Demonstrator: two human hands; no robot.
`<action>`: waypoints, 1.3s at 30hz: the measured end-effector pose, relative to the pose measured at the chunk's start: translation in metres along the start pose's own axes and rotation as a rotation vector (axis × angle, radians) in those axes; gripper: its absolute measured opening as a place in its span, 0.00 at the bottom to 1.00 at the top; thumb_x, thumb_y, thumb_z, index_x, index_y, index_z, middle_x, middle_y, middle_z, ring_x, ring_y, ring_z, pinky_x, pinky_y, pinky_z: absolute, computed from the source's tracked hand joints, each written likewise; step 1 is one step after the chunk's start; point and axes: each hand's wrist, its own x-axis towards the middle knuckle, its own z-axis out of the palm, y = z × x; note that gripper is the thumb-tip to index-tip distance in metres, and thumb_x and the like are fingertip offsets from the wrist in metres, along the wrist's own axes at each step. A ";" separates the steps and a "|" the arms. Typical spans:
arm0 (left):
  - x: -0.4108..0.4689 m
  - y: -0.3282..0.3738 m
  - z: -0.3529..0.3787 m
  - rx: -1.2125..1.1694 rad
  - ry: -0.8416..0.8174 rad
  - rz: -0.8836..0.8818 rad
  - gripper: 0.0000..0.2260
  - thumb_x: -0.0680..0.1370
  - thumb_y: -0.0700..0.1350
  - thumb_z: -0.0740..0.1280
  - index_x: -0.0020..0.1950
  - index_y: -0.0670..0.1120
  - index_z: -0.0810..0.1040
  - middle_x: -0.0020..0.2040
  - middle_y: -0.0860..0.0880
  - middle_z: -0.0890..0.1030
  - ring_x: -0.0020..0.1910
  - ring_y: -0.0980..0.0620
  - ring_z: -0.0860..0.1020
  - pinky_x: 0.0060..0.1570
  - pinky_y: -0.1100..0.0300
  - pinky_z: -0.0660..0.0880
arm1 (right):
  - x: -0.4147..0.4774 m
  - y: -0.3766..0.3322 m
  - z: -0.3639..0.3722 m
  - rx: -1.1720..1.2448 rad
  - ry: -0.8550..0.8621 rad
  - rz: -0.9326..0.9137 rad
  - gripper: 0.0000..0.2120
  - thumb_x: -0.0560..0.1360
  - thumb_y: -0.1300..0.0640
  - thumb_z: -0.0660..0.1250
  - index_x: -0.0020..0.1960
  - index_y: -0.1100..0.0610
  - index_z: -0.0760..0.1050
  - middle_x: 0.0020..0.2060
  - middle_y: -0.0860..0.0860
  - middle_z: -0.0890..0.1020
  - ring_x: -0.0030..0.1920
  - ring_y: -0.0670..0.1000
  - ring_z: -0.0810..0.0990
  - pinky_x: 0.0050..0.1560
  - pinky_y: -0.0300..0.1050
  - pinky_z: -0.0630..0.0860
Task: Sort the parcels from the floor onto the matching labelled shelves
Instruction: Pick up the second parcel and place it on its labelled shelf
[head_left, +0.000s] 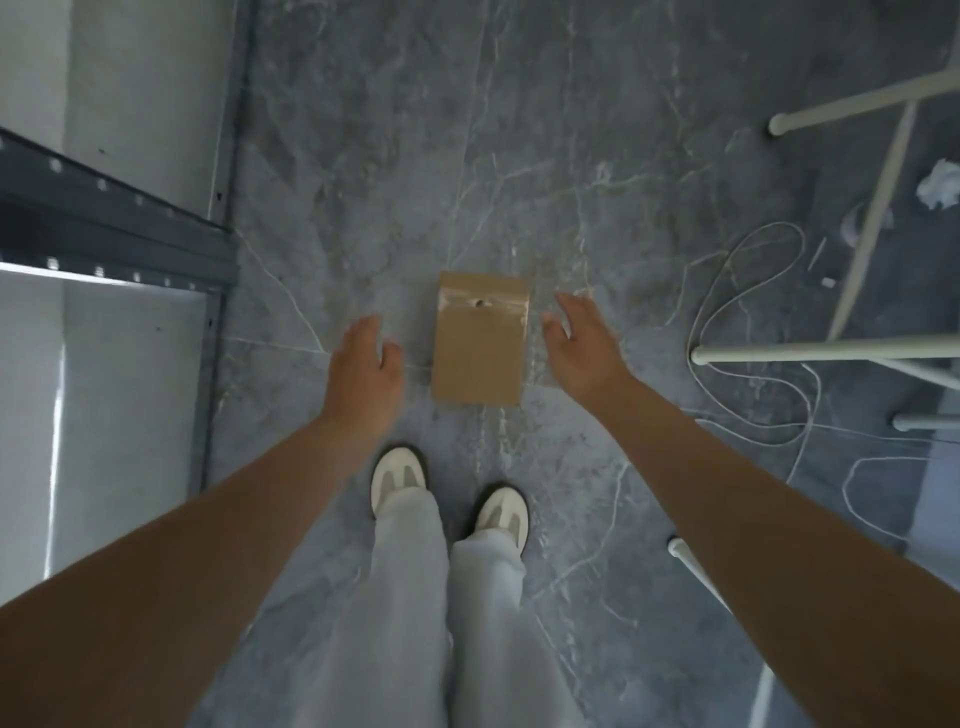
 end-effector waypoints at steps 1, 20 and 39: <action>0.008 -0.006 0.009 -0.031 -0.014 -0.034 0.22 0.86 0.45 0.54 0.80 0.43 0.61 0.80 0.41 0.64 0.76 0.40 0.66 0.76 0.47 0.62 | 0.008 0.007 0.007 0.013 0.001 0.017 0.23 0.85 0.53 0.53 0.78 0.57 0.60 0.79 0.55 0.58 0.80 0.53 0.53 0.79 0.51 0.50; 0.131 -0.066 0.136 -0.509 -0.233 -0.338 0.22 0.85 0.53 0.55 0.73 0.43 0.72 0.73 0.42 0.74 0.70 0.41 0.73 0.72 0.47 0.69 | 0.097 0.058 0.132 0.416 0.097 0.122 0.25 0.84 0.43 0.47 0.72 0.57 0.67 0.66 0.54 0.74 0.63 0.51 0.72 0.57 0.40 0.61; -0.038 0.040 -0.064 -0.838 -0.125 -0.378 0.23 0.82 0.59 0.57 0.68 0.46 0.77 0.66 0.45 0.80 0.64 0.44 0.78 0.70 0.45 0.72 | -0.085 -0.125 -0.039 0.546 0.016 -0.021 0.23 0.85 0.44 0.49 0.75 0.53 0.64 0.65 0.47 0.72 0.64 0.44 0.69 0.58 0.35 0.60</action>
